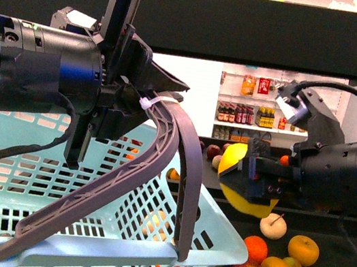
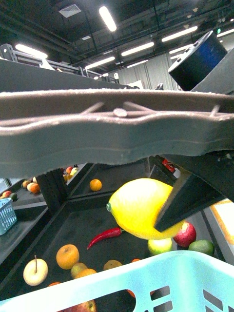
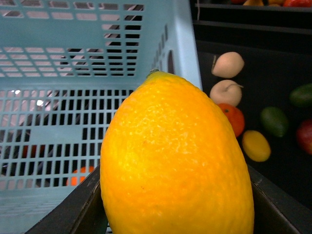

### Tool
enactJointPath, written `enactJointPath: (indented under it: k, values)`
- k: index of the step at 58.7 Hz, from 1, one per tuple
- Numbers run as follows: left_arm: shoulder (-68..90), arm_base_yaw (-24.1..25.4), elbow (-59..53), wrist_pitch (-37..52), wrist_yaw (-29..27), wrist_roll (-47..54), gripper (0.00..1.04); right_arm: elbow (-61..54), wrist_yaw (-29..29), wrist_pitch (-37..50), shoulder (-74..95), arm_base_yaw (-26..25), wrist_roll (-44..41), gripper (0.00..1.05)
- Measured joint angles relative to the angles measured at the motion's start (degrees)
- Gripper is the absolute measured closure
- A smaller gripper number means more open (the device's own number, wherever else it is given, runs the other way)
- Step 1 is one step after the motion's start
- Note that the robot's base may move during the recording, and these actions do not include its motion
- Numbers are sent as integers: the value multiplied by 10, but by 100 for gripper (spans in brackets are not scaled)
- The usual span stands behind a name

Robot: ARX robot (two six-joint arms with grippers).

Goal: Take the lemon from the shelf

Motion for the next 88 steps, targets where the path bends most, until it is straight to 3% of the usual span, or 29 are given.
enactJointPath:
  k: [35,46,62,75,88]
  values:
    - [0,1,0,-1,-2,8,96,-16,10,24,21,46,28,41]
    - [0,1,0,-2,-1,10,96,-16,6,32,23,48,33,6]
    - [0,1,0,-3,-4,9,96,-16,6,37,17,45,40,7]
    - [0,0,0,-3,1,3,96,-16,74,34,-28,-1,28,7]
    - [0,0,0,-3,-1,0,96,-153,112,144,-136,-83,32,7]
